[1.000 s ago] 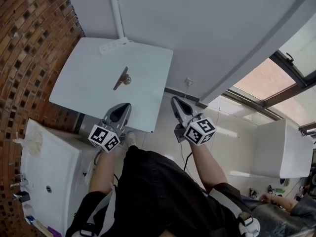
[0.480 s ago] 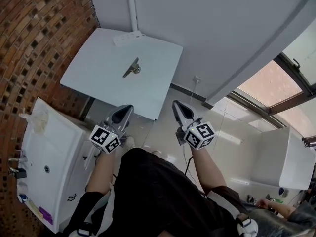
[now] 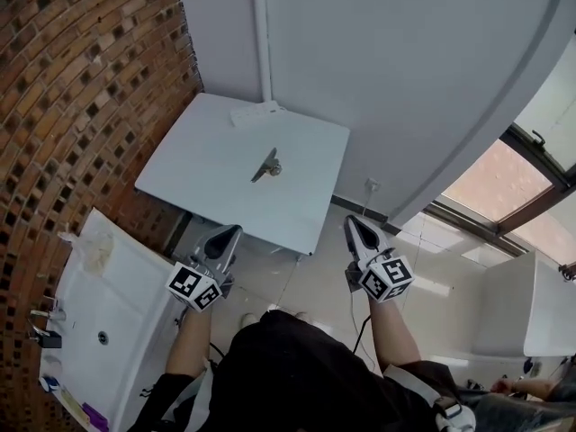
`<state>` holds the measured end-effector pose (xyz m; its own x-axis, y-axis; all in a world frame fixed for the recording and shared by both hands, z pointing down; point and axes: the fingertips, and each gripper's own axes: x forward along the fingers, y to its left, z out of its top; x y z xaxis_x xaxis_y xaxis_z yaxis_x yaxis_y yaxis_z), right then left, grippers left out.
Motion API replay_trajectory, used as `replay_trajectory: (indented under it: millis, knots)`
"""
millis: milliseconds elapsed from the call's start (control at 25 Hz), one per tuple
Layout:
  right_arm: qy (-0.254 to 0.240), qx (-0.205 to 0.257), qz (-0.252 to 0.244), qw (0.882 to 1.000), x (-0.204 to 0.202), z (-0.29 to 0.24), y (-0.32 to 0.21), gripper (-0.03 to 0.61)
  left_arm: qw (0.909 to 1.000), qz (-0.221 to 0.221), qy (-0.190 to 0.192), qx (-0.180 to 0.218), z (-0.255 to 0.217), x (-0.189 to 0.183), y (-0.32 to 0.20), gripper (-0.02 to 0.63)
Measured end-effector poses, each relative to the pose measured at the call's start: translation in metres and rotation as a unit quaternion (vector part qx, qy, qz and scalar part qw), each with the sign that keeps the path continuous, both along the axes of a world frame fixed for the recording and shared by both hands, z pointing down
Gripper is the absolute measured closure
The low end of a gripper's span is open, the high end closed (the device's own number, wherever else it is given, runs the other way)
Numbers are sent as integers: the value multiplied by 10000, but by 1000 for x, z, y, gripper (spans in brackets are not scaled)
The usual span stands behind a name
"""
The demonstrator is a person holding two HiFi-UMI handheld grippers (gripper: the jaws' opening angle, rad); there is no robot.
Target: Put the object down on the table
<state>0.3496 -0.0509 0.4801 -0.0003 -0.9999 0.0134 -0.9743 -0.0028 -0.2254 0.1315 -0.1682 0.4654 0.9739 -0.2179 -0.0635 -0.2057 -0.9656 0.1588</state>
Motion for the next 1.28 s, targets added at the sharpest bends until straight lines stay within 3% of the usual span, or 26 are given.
replay_trajectory:
  millis: [520,880,1280]
  knots:
    - [21,-48,157,9999,-53,9,-20,574,9991,-392,118,-139,6,-70,-29,612]
    - [-29,-5,132,9999,-62,11,-34,574,9996,-254,91,-58,9,-67,-27,612]
    - [-226,90,-95,9997,-87,12,-51,574,9994,-138,242,-223,13,-57,-24,612]
